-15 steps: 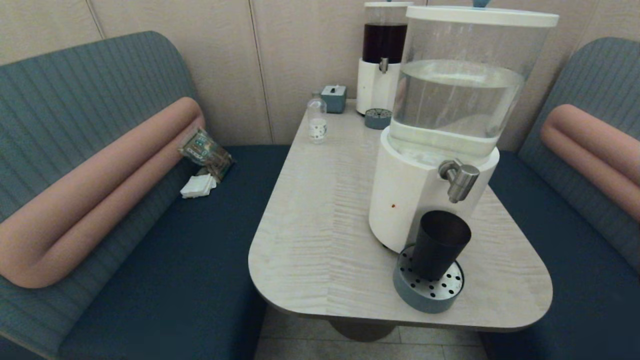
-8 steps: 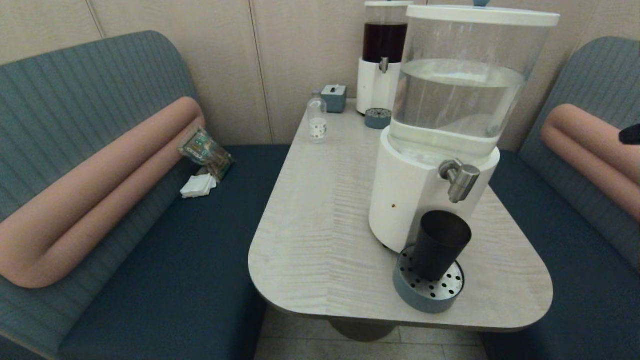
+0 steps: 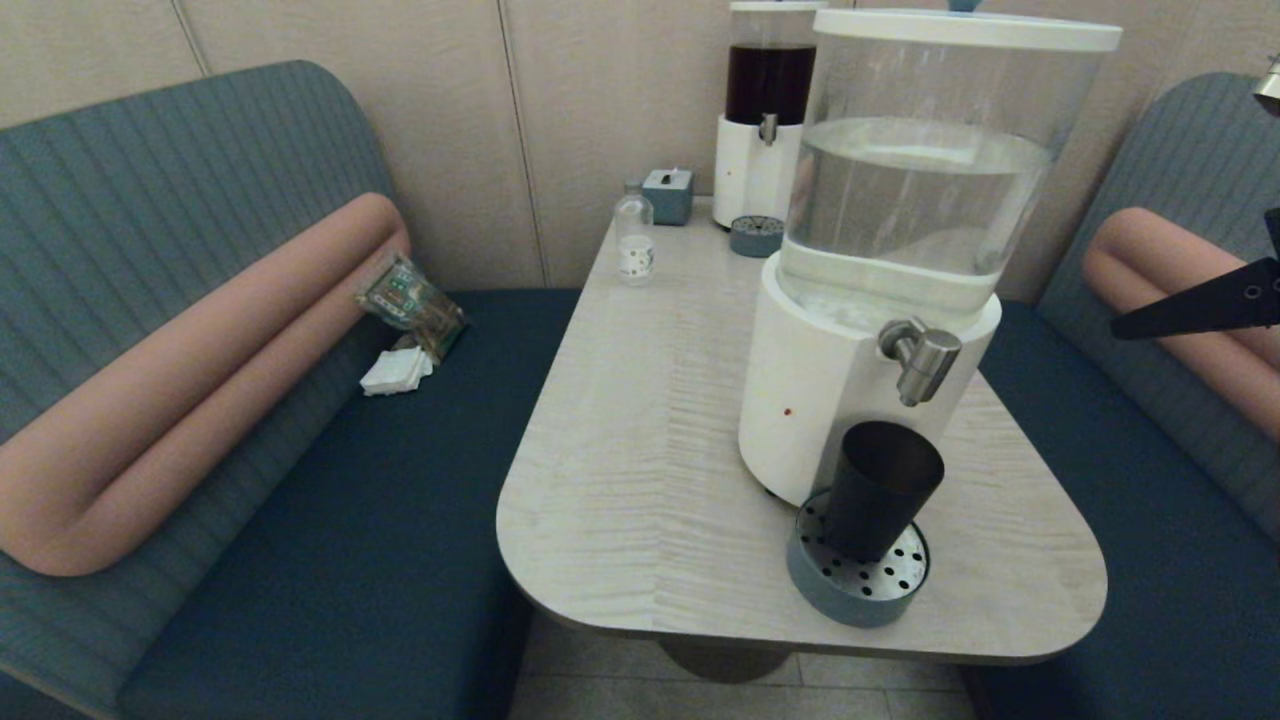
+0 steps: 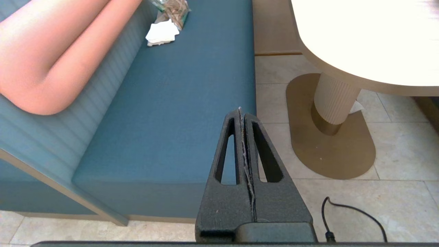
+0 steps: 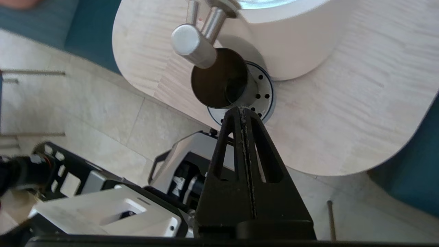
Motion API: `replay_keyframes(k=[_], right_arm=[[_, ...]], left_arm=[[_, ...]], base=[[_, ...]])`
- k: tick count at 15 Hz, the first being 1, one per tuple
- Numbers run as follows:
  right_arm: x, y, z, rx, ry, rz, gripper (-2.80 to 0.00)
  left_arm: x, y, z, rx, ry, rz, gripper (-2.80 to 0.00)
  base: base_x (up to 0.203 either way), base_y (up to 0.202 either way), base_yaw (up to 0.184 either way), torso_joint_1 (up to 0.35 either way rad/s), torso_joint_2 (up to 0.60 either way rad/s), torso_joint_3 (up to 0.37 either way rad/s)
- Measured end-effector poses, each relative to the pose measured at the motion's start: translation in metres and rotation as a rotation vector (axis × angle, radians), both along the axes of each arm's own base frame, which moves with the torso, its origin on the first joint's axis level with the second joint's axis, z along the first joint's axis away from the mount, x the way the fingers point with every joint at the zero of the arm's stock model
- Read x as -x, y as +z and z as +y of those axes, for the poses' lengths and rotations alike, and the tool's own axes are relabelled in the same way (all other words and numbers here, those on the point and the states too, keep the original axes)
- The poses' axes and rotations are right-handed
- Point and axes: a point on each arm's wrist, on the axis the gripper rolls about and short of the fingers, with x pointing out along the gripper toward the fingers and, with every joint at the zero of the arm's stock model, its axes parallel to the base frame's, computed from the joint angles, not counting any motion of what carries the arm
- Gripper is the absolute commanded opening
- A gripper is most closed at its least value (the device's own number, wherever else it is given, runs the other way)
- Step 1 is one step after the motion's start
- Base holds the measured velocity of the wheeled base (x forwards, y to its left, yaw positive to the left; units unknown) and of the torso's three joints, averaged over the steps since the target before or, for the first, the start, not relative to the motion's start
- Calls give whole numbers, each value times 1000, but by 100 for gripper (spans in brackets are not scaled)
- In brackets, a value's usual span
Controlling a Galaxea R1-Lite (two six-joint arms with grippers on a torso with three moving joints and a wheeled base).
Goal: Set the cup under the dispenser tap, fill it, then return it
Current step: Turn on the faucet
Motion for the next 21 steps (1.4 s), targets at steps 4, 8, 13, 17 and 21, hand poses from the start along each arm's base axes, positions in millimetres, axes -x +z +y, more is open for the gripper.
replay_keyframes(k=[4, 8, 13, 17, 21], right_arm=[[-15, -8, 8, 26, 50, -34, -280], [-37, -12, 17, 30, 52, -81, -280], [-57, -23, 40, 96, 32, -85, -280], [-66, -28, 45, 96, 40, -85, -280], [-68, -30, 46, 95, 40, -86, -280]], left_arm=[[0, 0, 0, 0, 0, 0, -280], [0, 0, 0, 0, 0, 0, -280], [0, 0, 0, 0, 0, 1, -280], [0, 0, 0, 0, 0, 1, -280], [0, 0, 0, 0, 0, 1, -280]], base=[[0, 0, 0, 0, 0, 0], [0, 0, 0, 0, 0, 0], [0, 0, 0, 0, 0, 0], [0, 0, 0, 0, 0, 0], [0, 0, 0, 0, 0, 0]])
